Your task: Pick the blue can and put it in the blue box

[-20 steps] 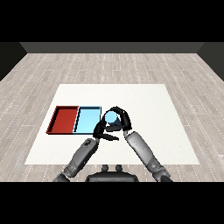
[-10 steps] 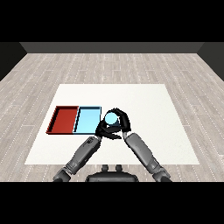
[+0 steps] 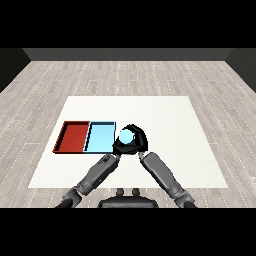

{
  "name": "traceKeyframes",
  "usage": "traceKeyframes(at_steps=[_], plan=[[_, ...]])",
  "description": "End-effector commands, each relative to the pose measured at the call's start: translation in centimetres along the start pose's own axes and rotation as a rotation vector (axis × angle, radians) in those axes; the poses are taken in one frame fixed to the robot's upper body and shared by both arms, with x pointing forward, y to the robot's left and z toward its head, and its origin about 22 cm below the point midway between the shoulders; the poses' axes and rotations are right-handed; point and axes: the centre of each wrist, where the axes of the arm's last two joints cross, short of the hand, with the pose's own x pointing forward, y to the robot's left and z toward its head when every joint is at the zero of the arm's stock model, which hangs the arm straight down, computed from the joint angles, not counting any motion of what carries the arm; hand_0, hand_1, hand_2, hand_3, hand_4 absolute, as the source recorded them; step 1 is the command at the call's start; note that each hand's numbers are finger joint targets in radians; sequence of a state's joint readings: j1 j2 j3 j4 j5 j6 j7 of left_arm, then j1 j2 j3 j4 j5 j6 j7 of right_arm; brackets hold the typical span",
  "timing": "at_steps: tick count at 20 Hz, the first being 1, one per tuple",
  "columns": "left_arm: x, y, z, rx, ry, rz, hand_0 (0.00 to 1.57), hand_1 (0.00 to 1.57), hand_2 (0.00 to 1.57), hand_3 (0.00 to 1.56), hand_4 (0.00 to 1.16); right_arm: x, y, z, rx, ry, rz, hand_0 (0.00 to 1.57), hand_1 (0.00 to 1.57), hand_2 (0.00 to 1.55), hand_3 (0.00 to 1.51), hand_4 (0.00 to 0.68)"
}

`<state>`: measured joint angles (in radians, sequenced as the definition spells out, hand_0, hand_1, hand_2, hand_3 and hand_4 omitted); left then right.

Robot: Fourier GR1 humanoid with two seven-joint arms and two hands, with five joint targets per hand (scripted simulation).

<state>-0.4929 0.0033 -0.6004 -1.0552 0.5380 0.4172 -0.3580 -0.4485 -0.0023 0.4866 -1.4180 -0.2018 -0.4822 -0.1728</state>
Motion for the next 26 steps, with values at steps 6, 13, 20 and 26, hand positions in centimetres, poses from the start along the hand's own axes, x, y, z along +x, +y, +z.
traceKeyframes(at_steps=[6,13,20,26], plan=[[-2.4,0.8,0.0,0.051,-0.038,0.104,1.57,1.57,1.57,1.5,0.91,0.5,1.2,0.7,-0.028,-0.018,-0.063,1.44,1.44,1.44,1.39,0.617],[-2.6,0.7,0.8,0.051,-0.133,0.06,1.57,1.57,1.57,1.54,1.06,0.5,-1.0,2.1,0.022,0.041,-0.134,1.16,1.16,1.24,1.1,0.397],[-3.4,1.8,0.3,0.055,-0.138,0.056,1.57,1.57,1.57,1.54,1.12,0.0,-0.4,0.4,0.076,0.045,-0.003,0.0,0.0,0.0,0.0,0.0],[-3.0,1.3,-0.5,0.089,-0.139,0.021,1.57,1.57,1.57,1.52,1.14,0.0,-2.0,0.5,0.005,0.037,-0.028,0.0,0.0,0.0,0.0,0.0]])
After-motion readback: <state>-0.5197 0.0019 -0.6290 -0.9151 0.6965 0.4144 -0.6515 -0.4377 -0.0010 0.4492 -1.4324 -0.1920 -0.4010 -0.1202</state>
